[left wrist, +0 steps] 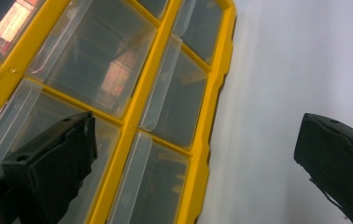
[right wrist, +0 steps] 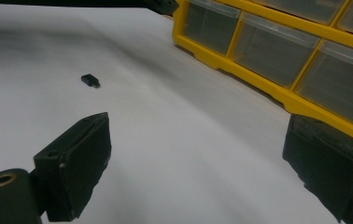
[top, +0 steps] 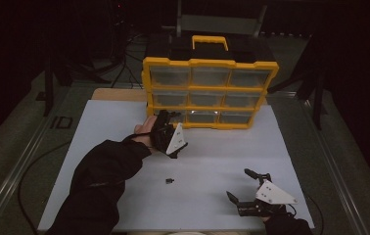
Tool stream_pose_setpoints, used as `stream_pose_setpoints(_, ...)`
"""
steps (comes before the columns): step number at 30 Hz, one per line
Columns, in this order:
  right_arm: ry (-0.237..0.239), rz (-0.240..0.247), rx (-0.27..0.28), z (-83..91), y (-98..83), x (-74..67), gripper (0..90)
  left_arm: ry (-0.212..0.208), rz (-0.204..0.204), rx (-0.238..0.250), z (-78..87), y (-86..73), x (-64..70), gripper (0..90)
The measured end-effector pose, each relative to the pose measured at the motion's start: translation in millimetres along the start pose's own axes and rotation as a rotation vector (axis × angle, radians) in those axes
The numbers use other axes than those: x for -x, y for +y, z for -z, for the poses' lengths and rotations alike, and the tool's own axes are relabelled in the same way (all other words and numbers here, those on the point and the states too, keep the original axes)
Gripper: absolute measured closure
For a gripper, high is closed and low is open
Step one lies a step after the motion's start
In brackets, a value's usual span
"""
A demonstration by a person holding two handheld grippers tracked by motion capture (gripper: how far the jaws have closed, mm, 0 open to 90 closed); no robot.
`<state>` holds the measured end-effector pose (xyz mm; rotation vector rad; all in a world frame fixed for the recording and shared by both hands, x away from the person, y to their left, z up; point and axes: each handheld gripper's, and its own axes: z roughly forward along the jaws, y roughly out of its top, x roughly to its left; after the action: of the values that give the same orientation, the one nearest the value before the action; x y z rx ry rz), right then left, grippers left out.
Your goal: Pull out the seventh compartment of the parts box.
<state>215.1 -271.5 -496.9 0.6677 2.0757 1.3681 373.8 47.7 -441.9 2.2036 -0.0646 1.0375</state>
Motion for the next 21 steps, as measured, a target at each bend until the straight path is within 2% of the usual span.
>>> stream_pose_setpoints(3,0.001,-0.003,0.0,-0.1,-0.2,0.1,7.9,0.004,-0.015,-0.003,-5.5,-0.5,0.3,0.1)
stream_pose_setpoints(5,0.002,-0.004,-0.001,-0.1,-0.3,0.1,7.9,0.011,-0.039,-0.011,-8.4,-0.9,-0.2,0.1)
stream_pose_setpoints(8,0.002,-0.003,0.0,0.1,-0.2,0.2,7.9,0.017,-0.035,0.001,-13.6,-2.3,0.3,0.7)
stream_pose_setpoints(12,0.003,-0.005,0.0,0.1,-0.3,0.2,7.9,0.032,-0.088,-0.014,-18.7,-4.1,0.4,1.3)
stream_pose_setpoints(16,0.003,-0.004,-0.001,0.0,-0.3,0.1,7.9,0.032,-0.068,-0.007,-23.6,-5.0,0.8,3.0)
stream_pose_setpoints(21,0.005,-0.006,0.0,0.0,-0.3,0.2,7.9,0.067,-0.131,-0.046,-29.8,-7.7,1.6,8.2)
